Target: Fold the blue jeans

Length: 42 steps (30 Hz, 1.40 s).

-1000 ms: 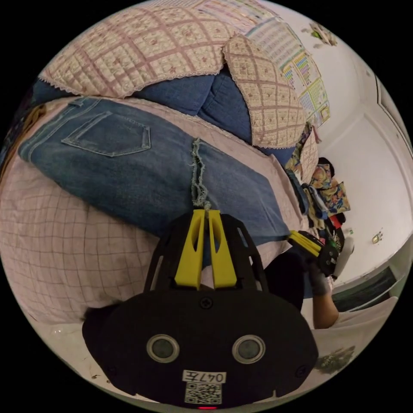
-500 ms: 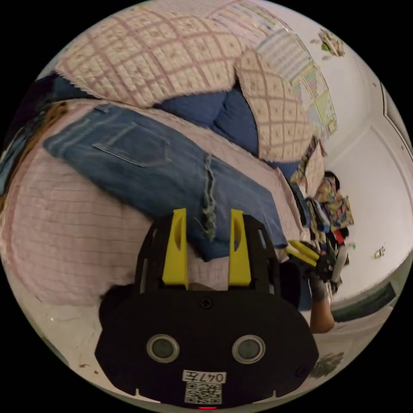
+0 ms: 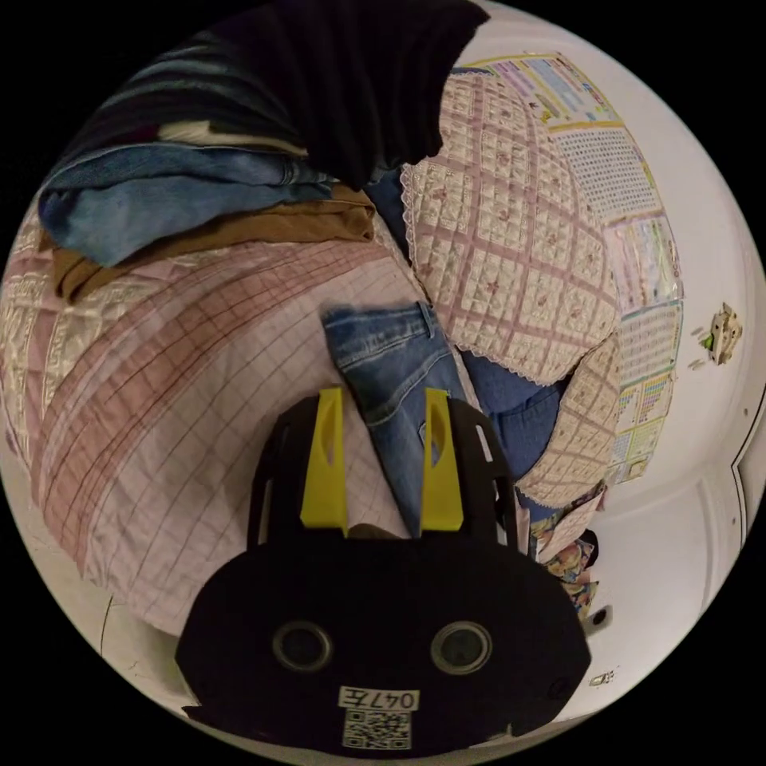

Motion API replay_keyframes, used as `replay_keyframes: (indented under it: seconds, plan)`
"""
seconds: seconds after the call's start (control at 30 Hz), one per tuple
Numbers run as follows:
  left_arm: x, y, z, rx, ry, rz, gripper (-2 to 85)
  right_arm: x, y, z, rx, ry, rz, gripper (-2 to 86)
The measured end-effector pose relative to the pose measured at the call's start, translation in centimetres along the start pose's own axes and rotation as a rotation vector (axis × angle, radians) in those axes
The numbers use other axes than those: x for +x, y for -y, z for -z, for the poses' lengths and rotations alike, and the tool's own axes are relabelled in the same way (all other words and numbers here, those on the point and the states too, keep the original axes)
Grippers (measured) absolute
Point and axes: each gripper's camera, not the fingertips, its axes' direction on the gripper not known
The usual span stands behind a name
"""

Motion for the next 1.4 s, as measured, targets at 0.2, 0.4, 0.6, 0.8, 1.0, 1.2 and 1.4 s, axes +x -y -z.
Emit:
replay_keyframes:
  seconds: [0.2,0.4,0.6,0.8,1.0,1.2,1.4]
  plan:
    - [2.8,1.1,-2.0,-0.042,0.045,-0.073,10.7,4.9,4.9,-7.1,-0.239,0.076,0.130,19.3]
    - [5.5,0.6,-2.6,-0.059,-0.061,-0.123,4.7,7.0,5.2,-9.3,-0.305,0.118,0.140,21.0]
    - [20.5,-3.3,0.3,0.021,-0.130,-0.493,3.8,8.9,6.1,-4.7,-0.204,0.043,0.060,16.3]
    - [41.9,-15.2,0.6,-0.004,-0.207,-1.018,3.7,14.6,1.3,4.4,0.053,0.033,-0.383,1.9]
    - [53.5,-33.5,-6.1,-0.138,-0.258,-1.377,4.0,16.5,-4.2,10.0,0.138,0.018,-0.533,-1.0]
    - [51.5,-45.5,-14.9,-0.499,-0.315,-1.302,7.7,17.0,-7.1,8.1,-0.239,-0.208,-0.537,-0.6]
    - [48.7,-40.1,-11.3,-0.303,0.018,-1.204,7.6,16.3,-9.7,11.3,-0.207,-0.374,-0.654,-0.5]
